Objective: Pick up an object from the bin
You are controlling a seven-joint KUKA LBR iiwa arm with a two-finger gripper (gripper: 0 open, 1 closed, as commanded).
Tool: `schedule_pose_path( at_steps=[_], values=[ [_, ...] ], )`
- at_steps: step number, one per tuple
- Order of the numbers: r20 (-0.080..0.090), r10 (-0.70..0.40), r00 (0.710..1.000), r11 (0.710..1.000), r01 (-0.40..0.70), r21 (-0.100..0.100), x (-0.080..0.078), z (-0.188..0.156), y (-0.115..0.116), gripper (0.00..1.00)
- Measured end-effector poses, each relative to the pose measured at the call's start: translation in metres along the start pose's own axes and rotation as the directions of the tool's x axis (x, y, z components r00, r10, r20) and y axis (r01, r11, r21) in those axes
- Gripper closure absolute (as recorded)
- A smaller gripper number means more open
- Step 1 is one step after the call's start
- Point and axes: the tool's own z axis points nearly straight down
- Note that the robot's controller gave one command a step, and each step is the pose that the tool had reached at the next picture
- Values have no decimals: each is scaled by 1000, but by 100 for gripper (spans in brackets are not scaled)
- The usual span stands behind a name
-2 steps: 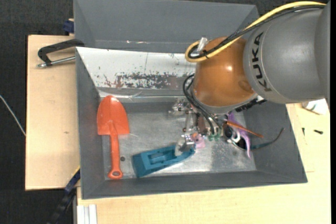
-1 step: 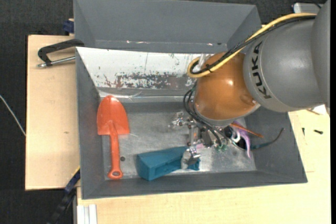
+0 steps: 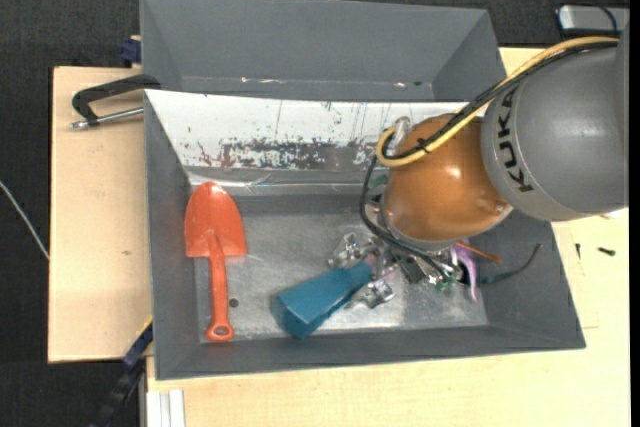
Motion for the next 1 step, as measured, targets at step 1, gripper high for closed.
schedule_pose_path(
  at_steps=[1],
  values=[
    [0, 0, 1000, 1000, 0, 0, 0, 0, 0, 100]
  ],
)
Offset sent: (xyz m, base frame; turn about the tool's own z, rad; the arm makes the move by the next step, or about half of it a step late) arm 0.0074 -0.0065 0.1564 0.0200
